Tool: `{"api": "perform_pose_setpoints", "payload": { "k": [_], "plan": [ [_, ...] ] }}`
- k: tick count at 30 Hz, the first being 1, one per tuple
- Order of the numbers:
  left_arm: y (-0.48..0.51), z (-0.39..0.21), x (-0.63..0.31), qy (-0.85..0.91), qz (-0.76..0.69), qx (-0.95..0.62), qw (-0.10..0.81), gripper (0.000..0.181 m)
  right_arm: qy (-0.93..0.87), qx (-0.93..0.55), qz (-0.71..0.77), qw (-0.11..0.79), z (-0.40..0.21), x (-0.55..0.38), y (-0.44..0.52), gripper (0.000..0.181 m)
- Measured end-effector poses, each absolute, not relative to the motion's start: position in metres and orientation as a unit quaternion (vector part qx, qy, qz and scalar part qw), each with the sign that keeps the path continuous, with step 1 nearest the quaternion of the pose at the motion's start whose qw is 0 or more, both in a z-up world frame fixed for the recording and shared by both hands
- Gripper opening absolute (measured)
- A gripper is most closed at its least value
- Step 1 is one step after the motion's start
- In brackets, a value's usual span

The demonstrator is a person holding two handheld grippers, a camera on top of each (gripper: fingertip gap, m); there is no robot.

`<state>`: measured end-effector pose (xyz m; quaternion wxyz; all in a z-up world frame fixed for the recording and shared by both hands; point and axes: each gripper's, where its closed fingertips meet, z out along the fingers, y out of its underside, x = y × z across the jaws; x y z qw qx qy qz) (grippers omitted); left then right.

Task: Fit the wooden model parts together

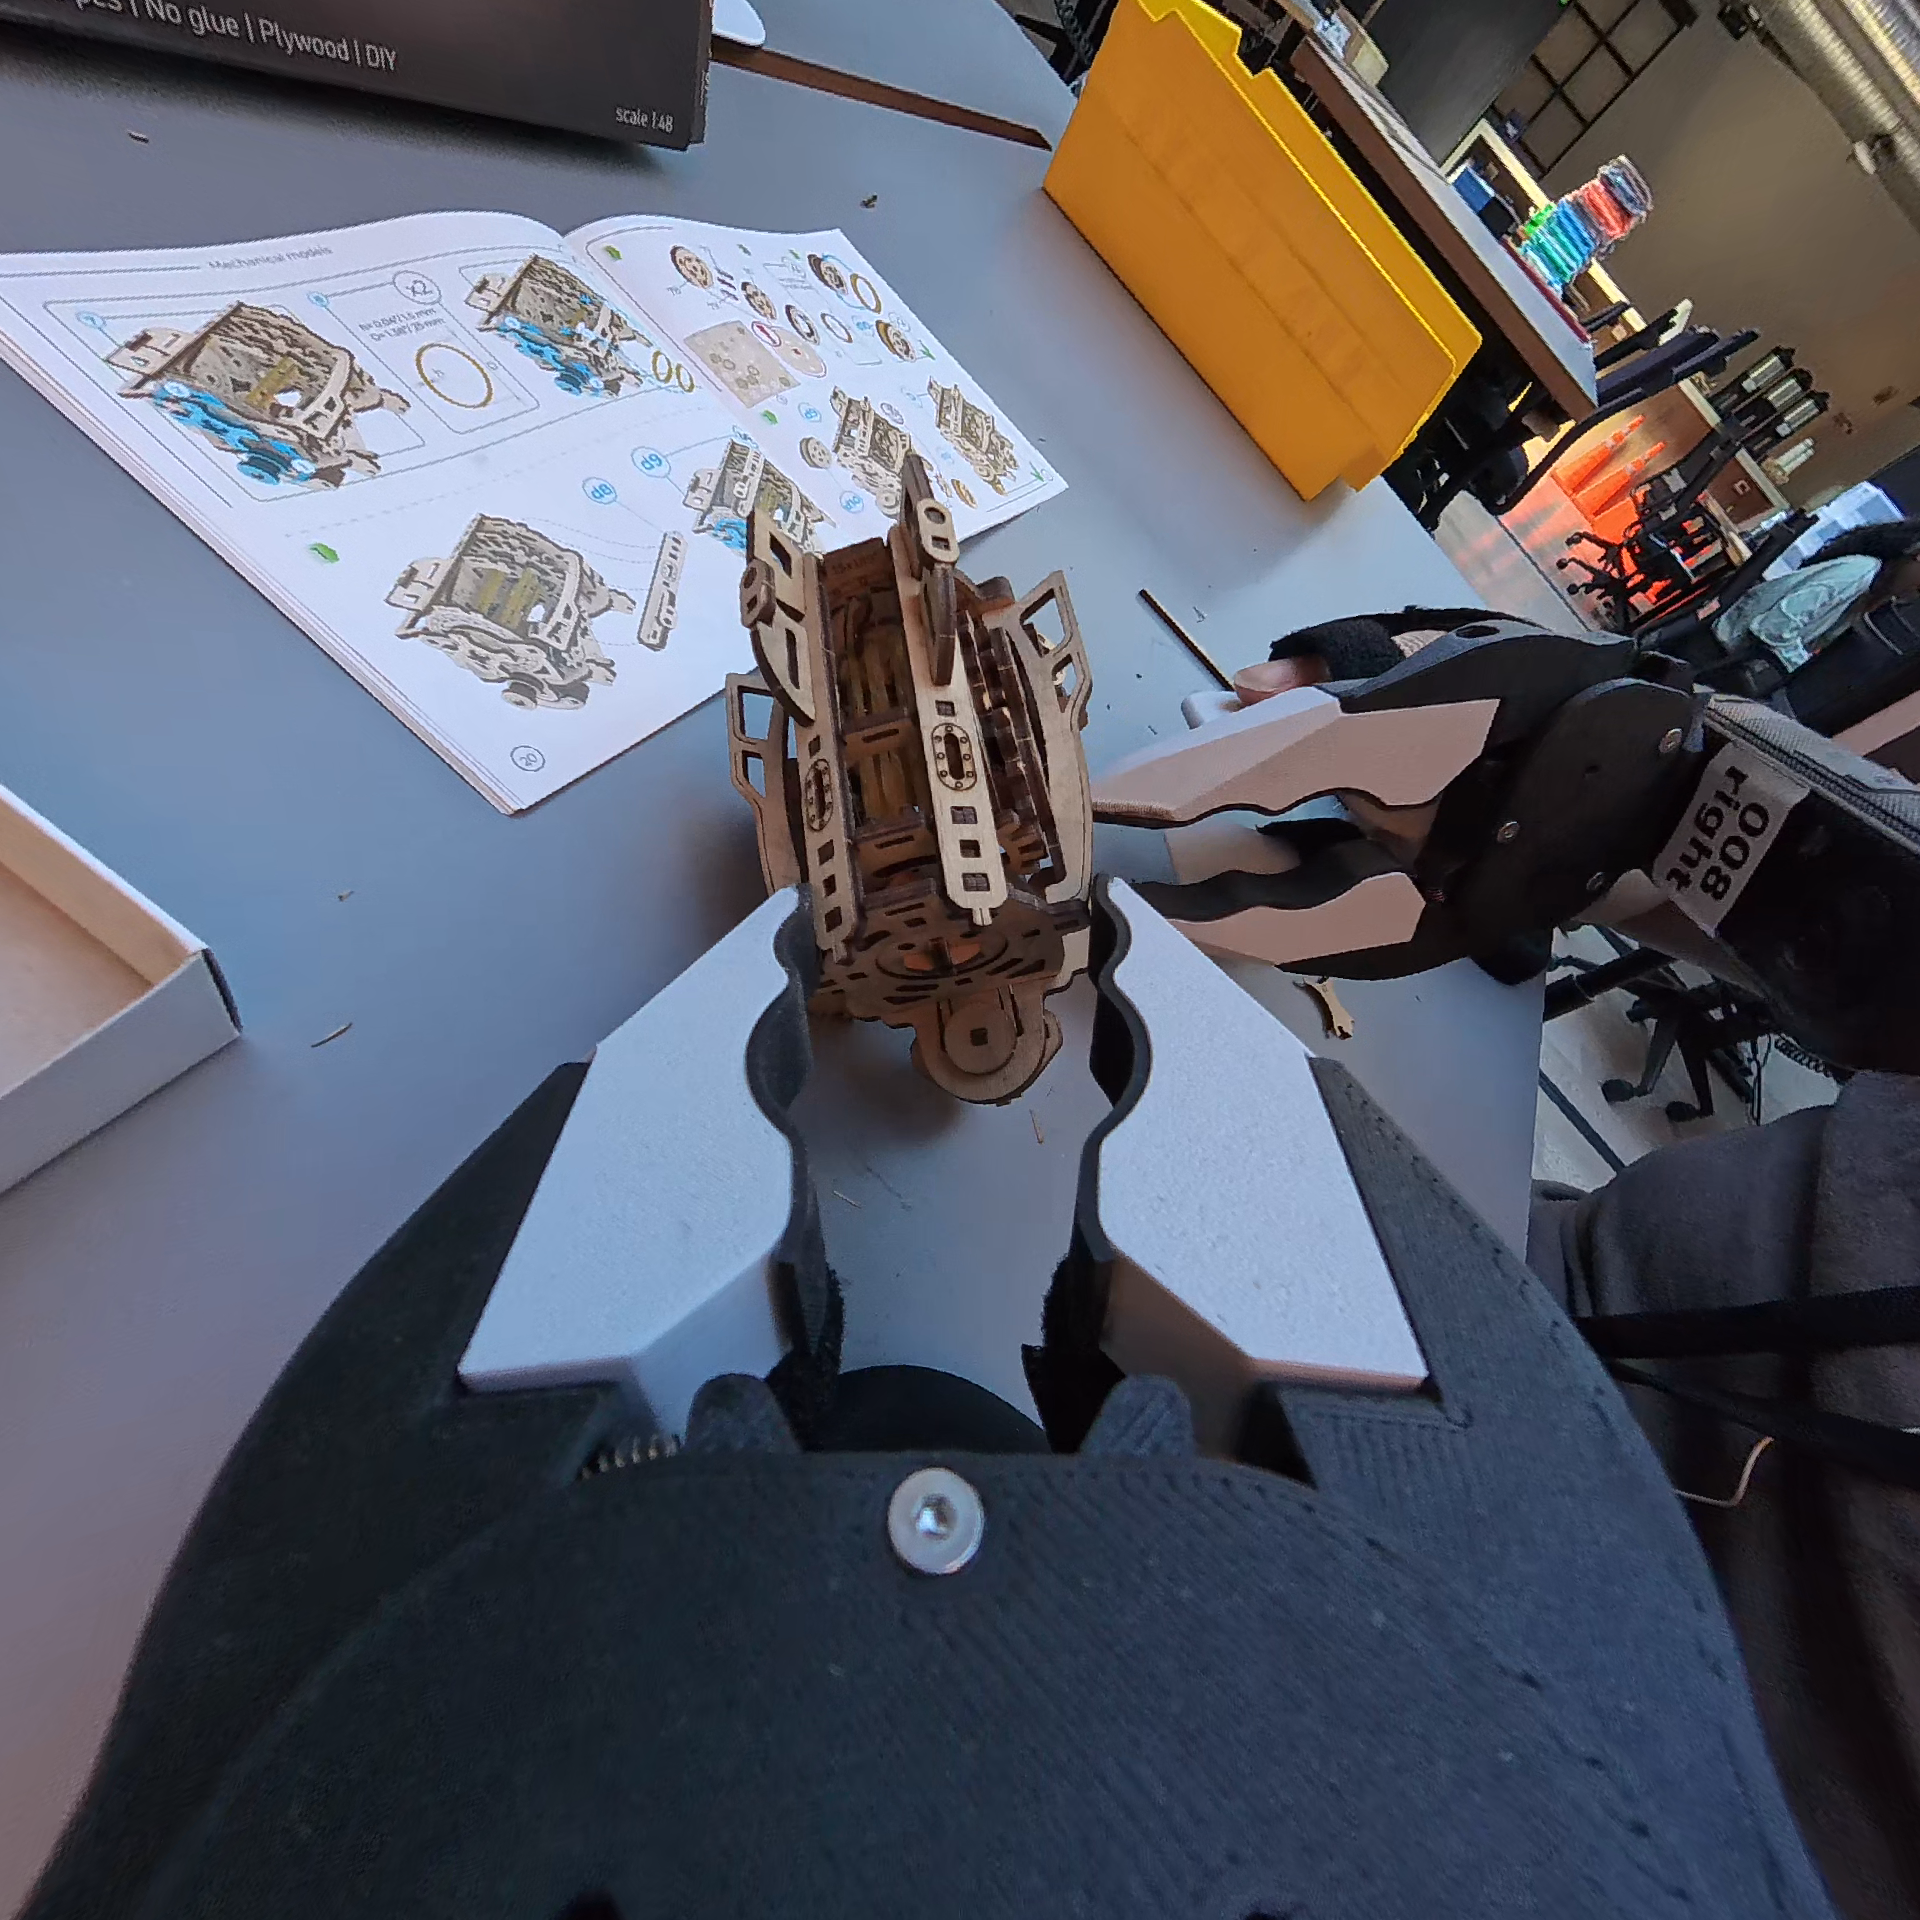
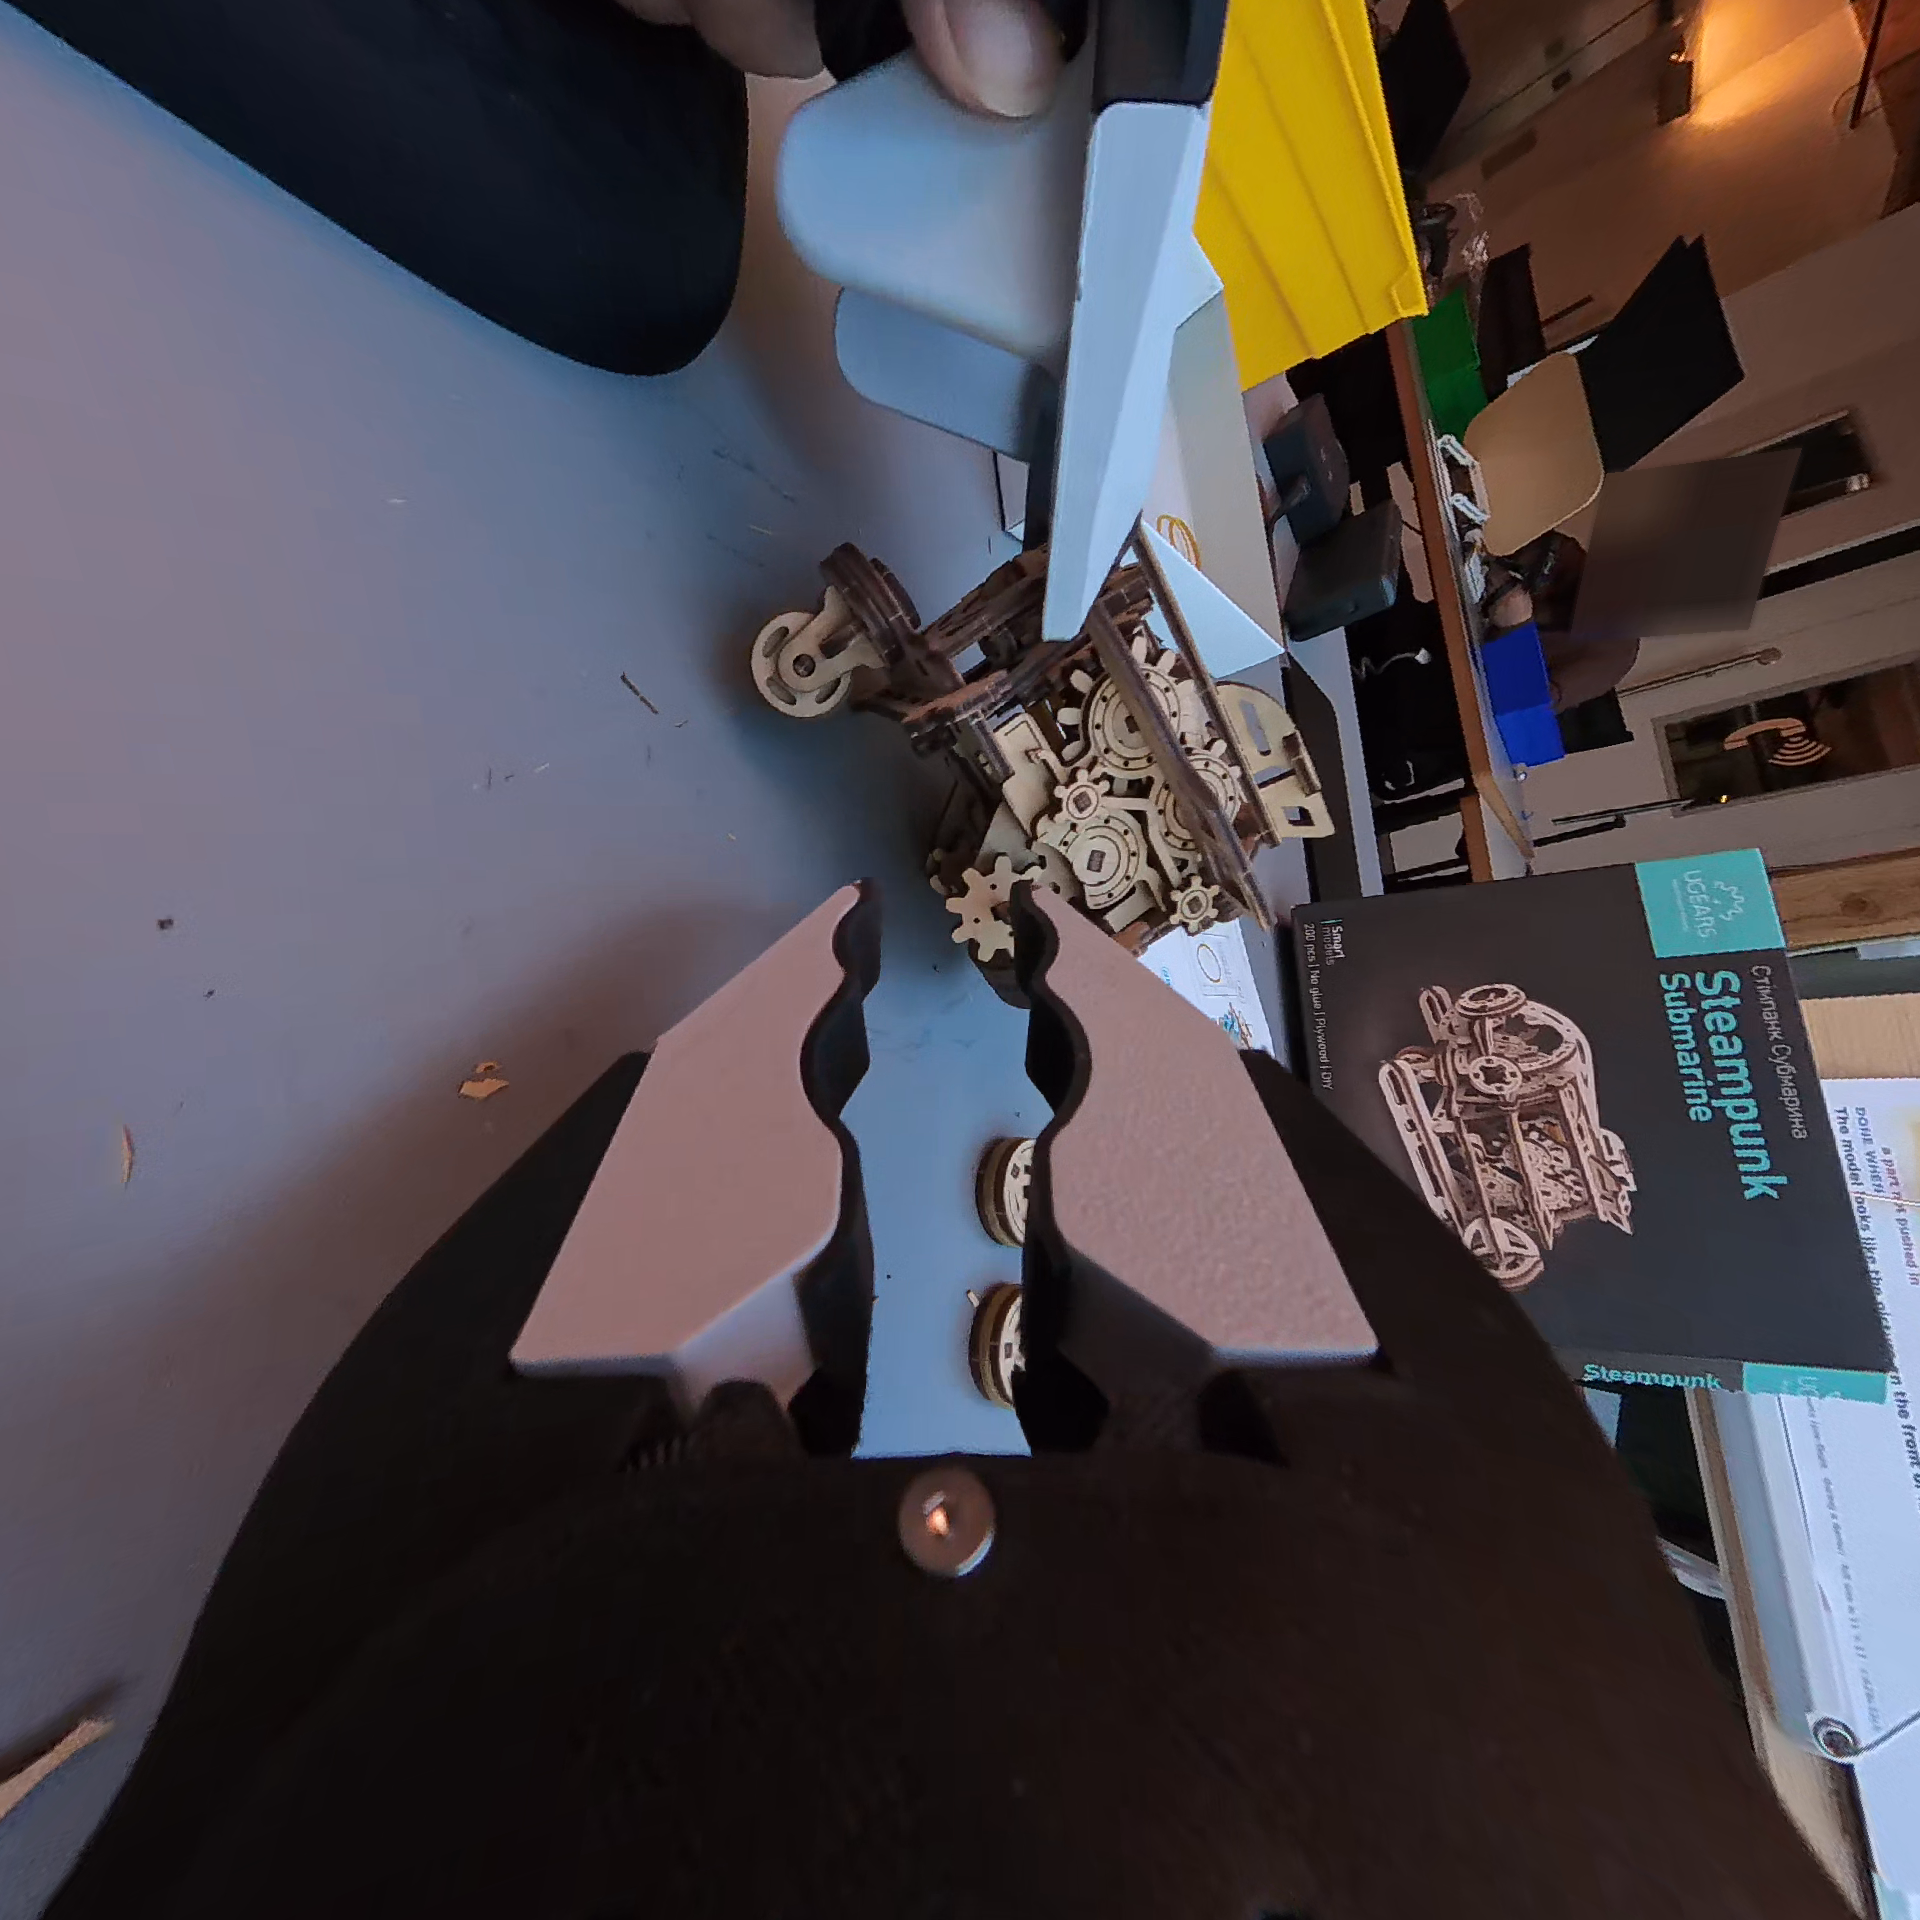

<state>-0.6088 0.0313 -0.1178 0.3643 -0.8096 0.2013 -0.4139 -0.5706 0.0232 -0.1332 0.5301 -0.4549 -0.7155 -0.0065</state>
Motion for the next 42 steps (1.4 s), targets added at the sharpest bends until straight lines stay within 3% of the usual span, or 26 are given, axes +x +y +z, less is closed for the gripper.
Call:
{"api": "perform_pose_setpoints", "payload": {
  "k": [18,42],
  "plan": [
    [0.030,-0.118,-0.608,0.203,-0.422,-0.807,0.360,0.051,-0.720,-0.455,0.011,0.525,-0.133,-0.567,0.026,0.033],
    [0.031,-0.118,-0.609,0.199,-0.427,-0.806,0.359,0.051,-0.715,-0.470,0.004,0.517,-0.136,-0.563,0.028,0.016]
  ]
}}
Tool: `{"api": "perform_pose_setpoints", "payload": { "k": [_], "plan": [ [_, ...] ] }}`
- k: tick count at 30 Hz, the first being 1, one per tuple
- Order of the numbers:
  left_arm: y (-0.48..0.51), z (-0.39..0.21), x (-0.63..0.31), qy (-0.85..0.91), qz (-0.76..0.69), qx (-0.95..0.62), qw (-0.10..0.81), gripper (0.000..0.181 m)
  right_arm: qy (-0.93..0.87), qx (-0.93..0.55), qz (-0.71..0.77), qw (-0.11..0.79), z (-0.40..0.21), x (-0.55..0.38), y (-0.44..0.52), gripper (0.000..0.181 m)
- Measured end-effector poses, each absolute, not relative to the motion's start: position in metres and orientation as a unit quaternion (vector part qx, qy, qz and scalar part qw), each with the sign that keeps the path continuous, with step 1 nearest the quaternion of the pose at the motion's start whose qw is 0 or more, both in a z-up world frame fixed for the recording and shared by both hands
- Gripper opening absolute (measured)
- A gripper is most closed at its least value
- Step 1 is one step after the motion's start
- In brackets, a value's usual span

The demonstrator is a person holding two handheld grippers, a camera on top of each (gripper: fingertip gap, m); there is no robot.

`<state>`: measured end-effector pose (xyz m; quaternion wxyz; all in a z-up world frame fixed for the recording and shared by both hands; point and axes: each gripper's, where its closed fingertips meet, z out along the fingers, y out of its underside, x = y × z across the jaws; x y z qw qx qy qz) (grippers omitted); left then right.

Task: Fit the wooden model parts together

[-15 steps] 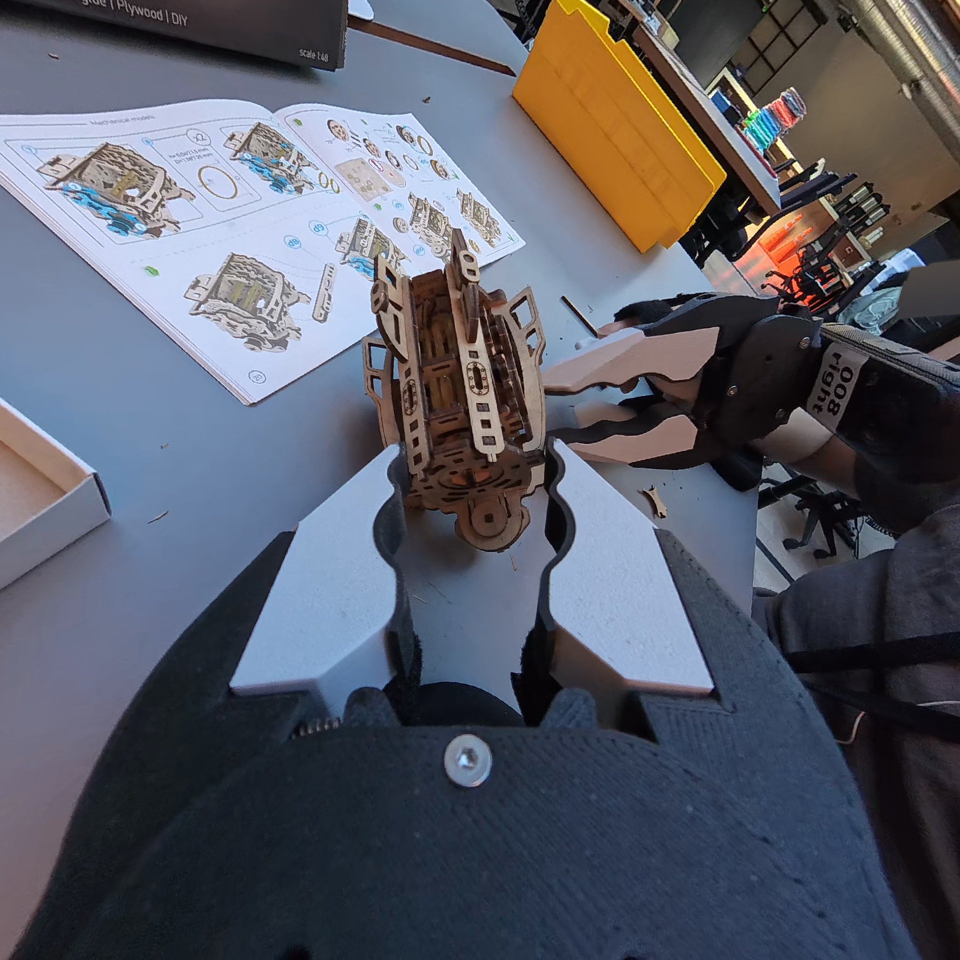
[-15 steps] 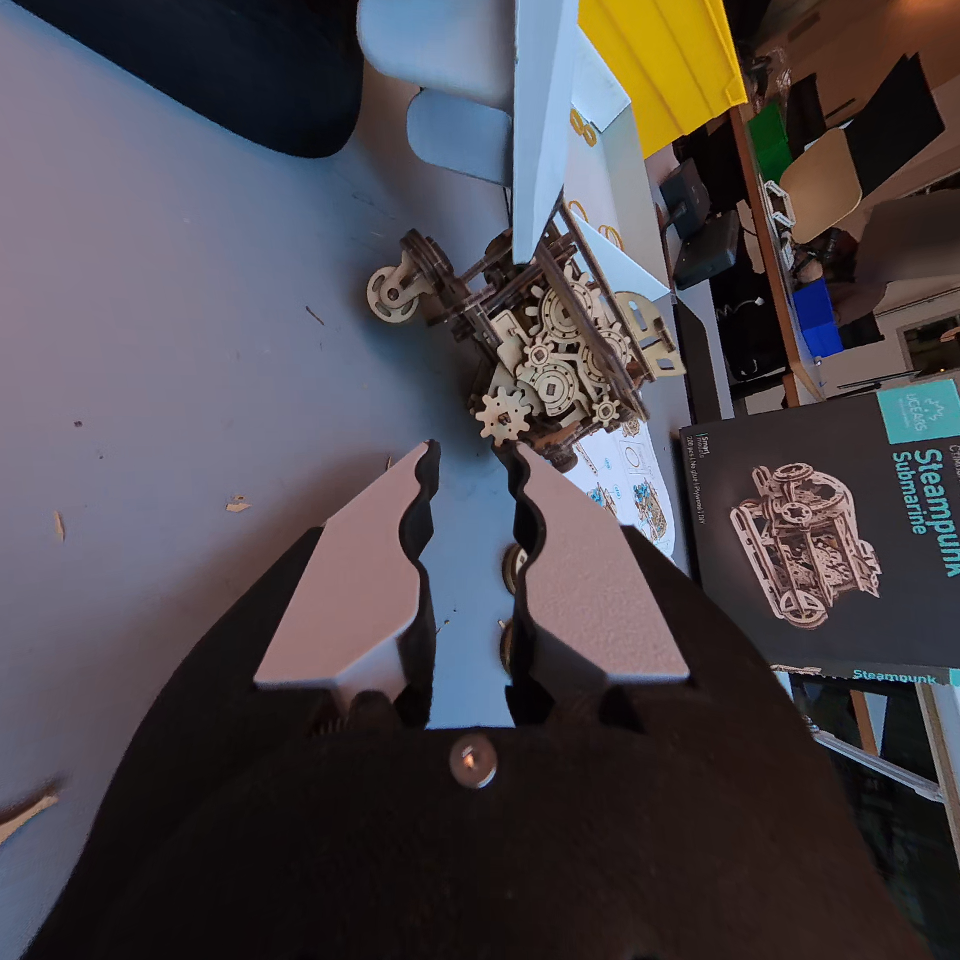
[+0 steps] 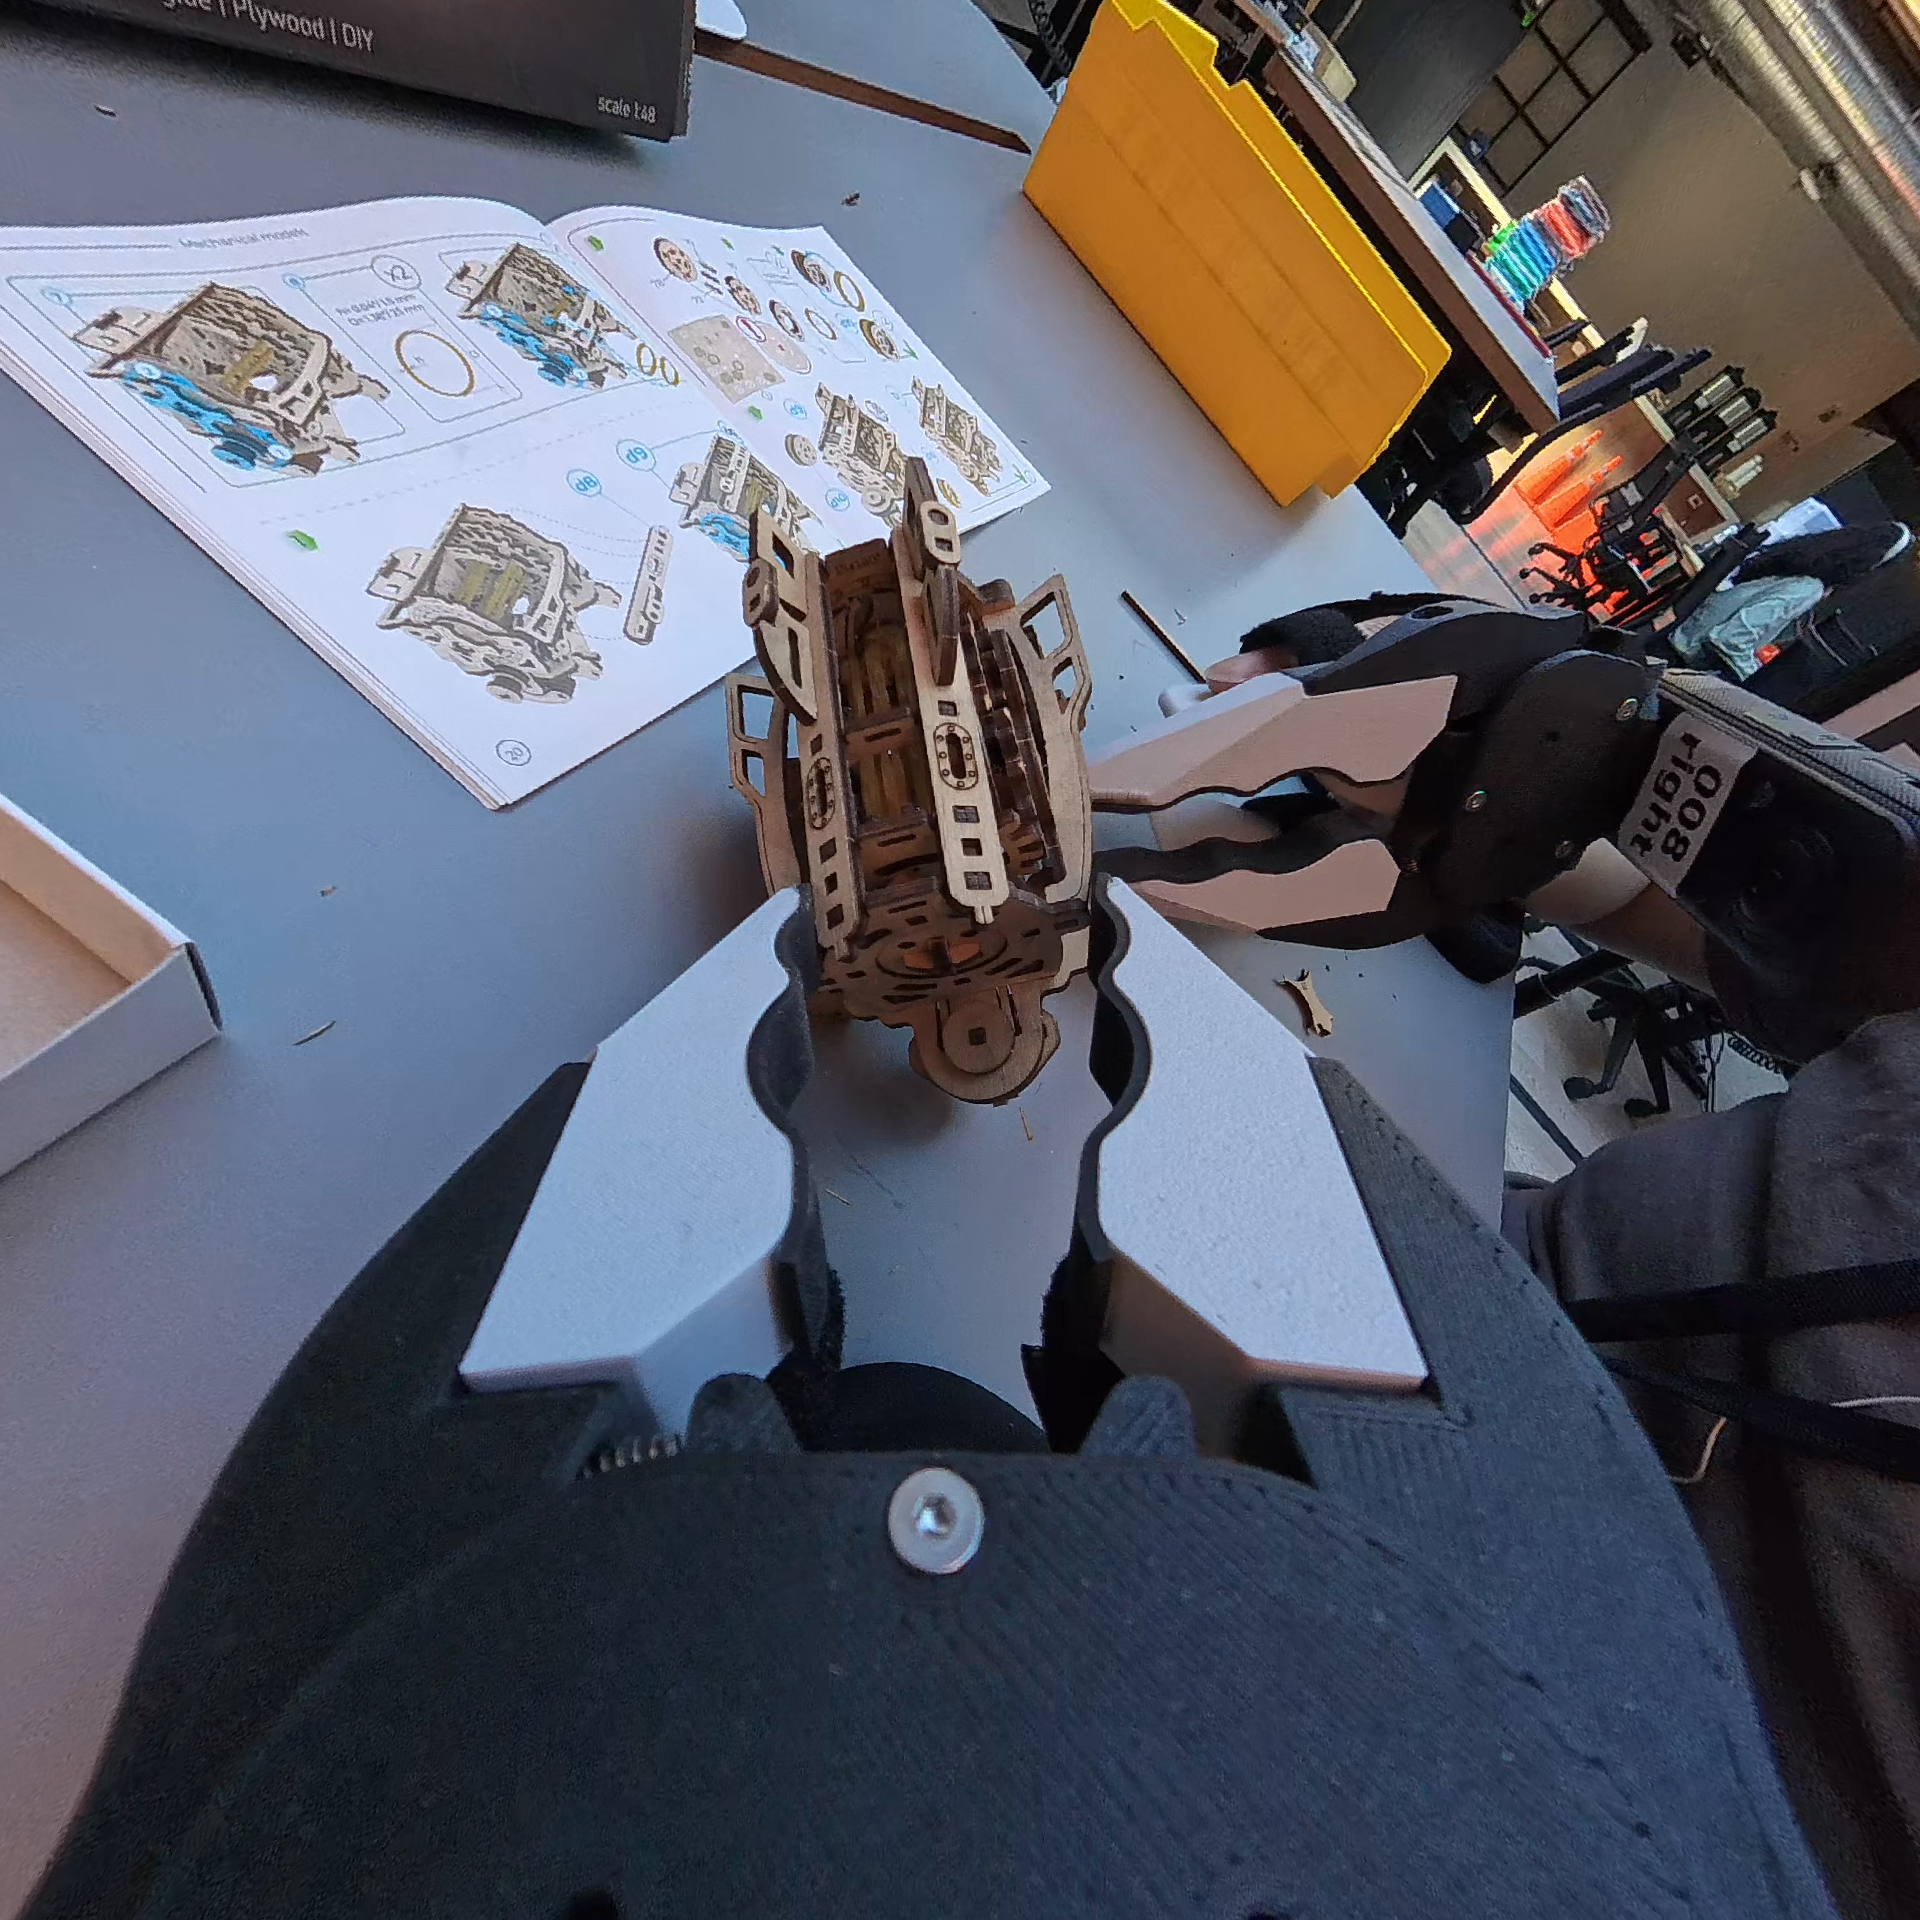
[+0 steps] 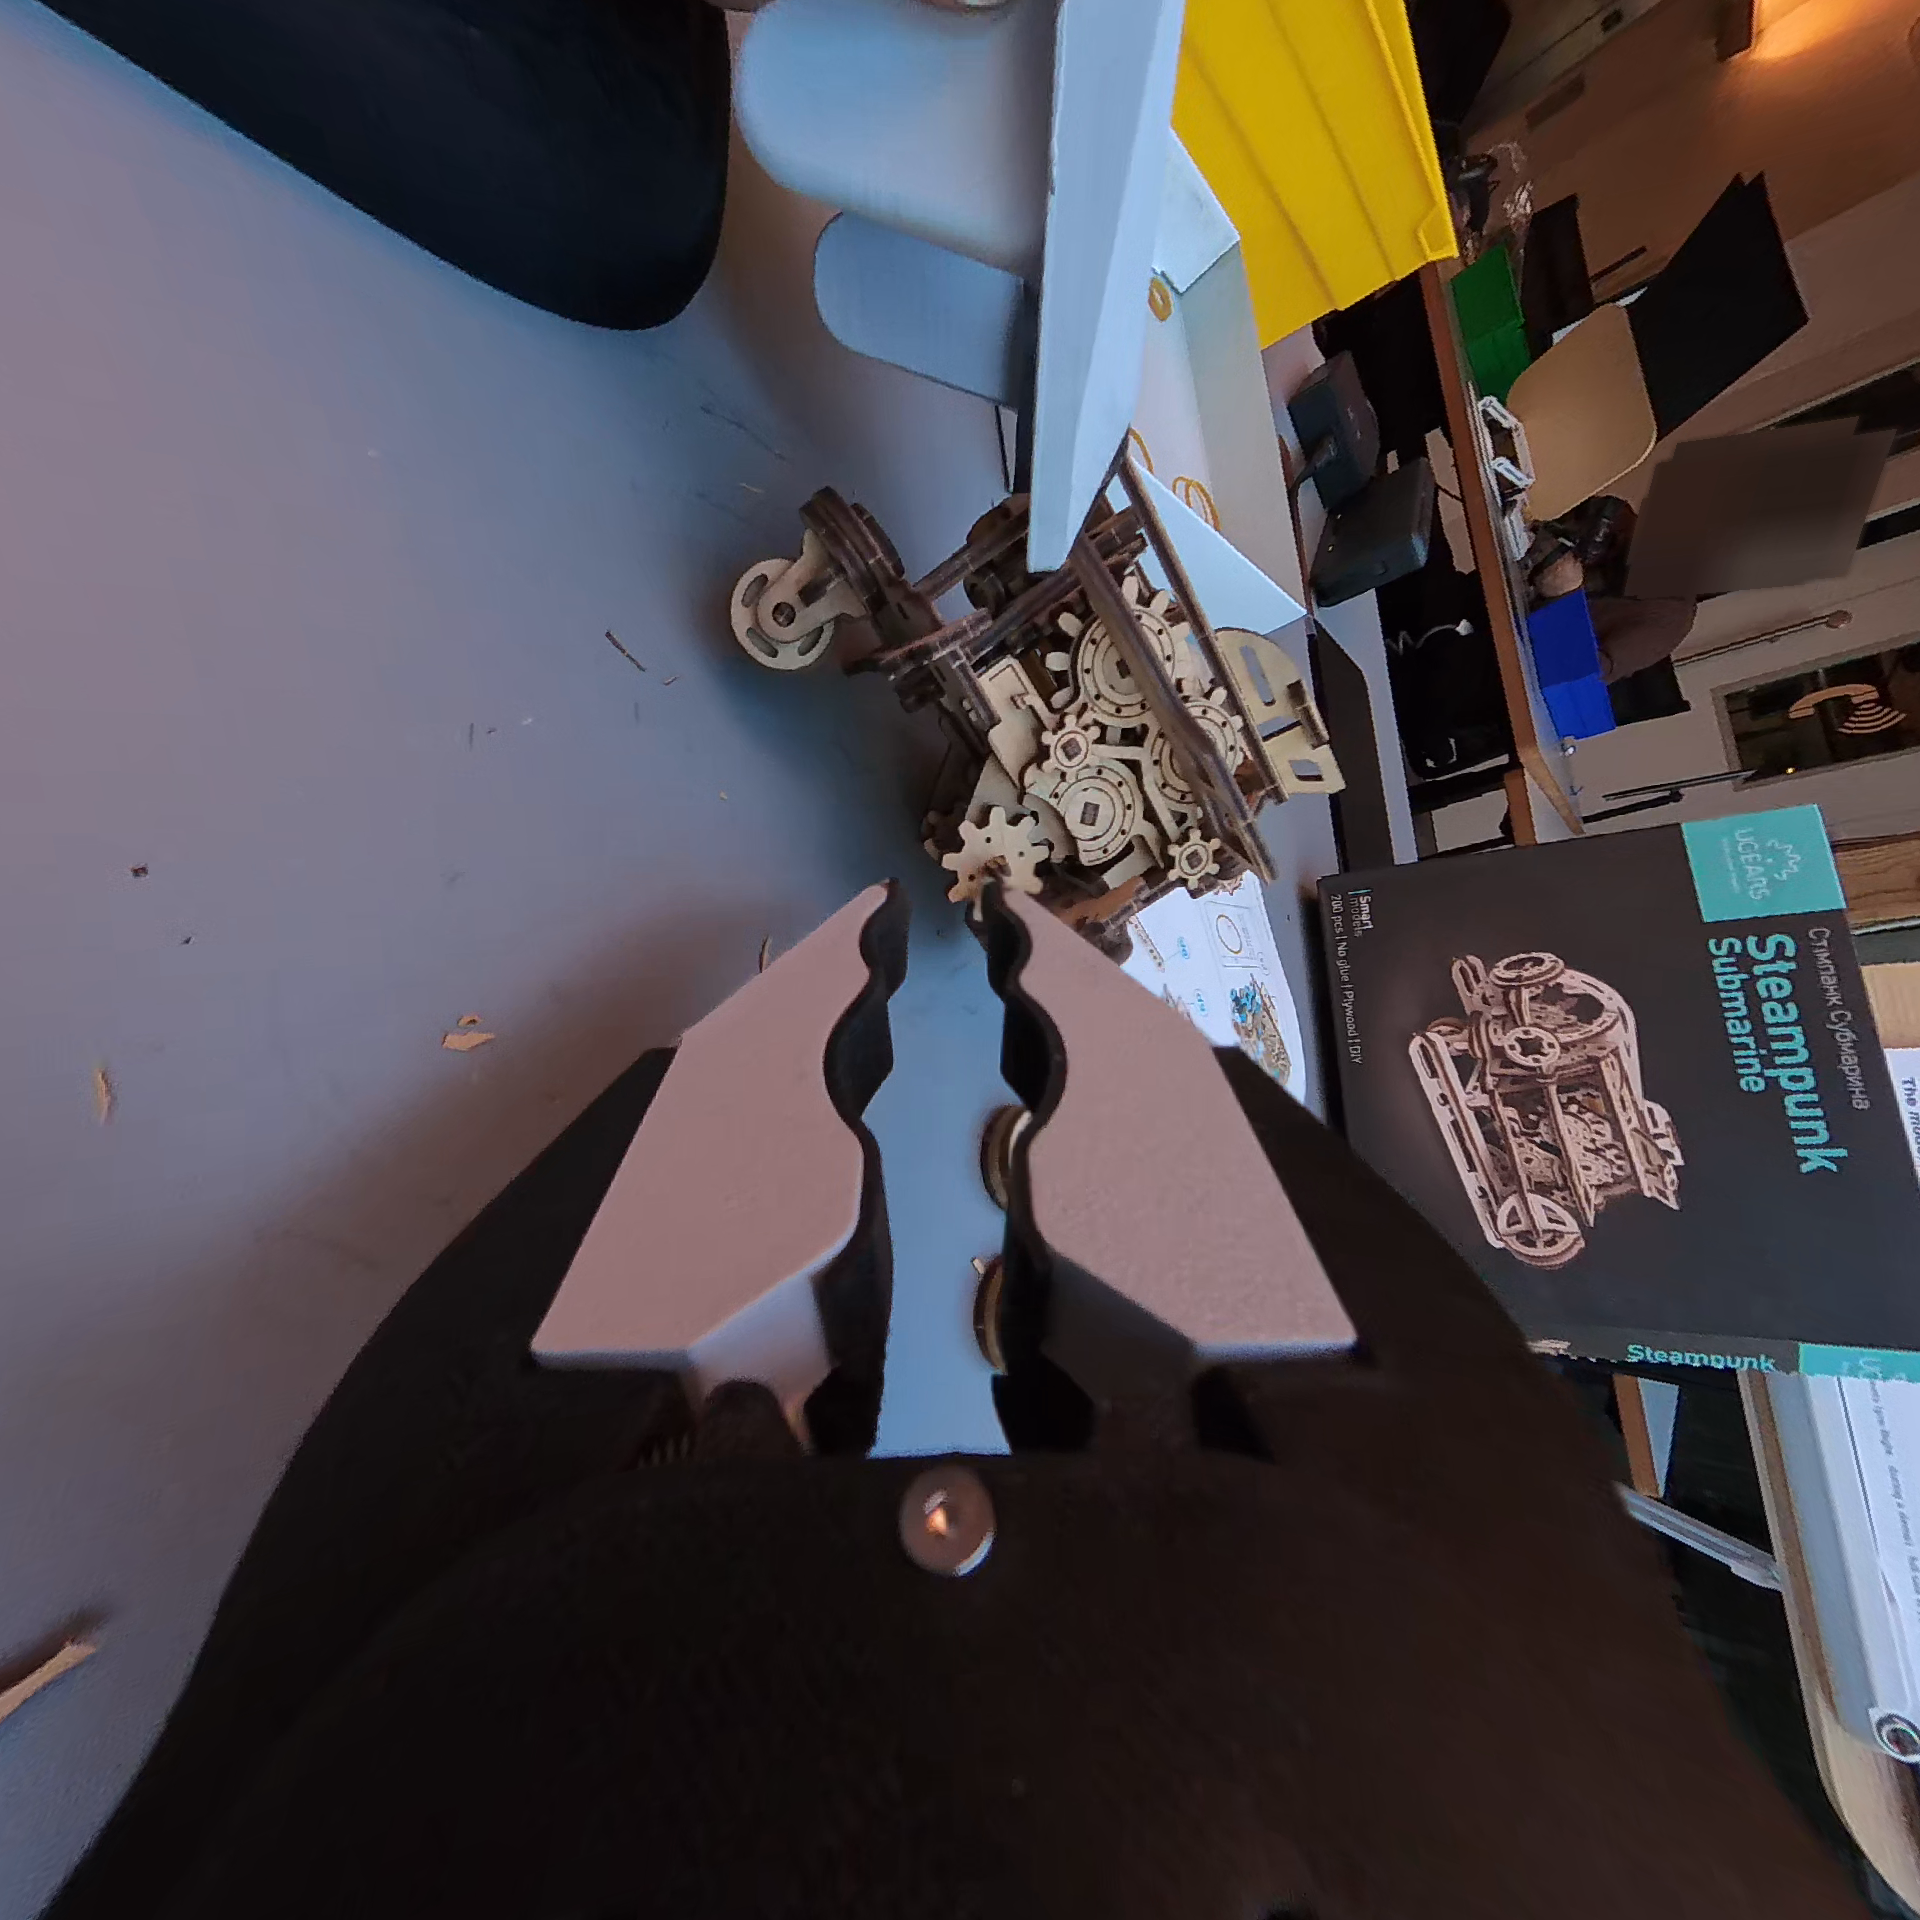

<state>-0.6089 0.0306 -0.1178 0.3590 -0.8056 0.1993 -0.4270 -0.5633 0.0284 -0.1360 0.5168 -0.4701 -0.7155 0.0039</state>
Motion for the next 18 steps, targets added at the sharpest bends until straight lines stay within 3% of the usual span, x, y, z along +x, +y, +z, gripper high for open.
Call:
{"api": "perform_pose_setpoints", "payload": {
  "k": [8,18],
  "plan": [
    [0.0309,-0.1177,-0.6092,0.198,-0.426,-0.806,0.360,0.050,-0.724,-0.459,-0.002,0.514,-0.1389,-0.5654,0.0275,0.010],
    [0.0305,-0.1177,-0.6089,0.199,-0.427,-0.806,0.359,0.050,-0.698,-0.487,0.027,0.524,-0.1299,-0.5644,0.0259,0.020]
  ]
}}
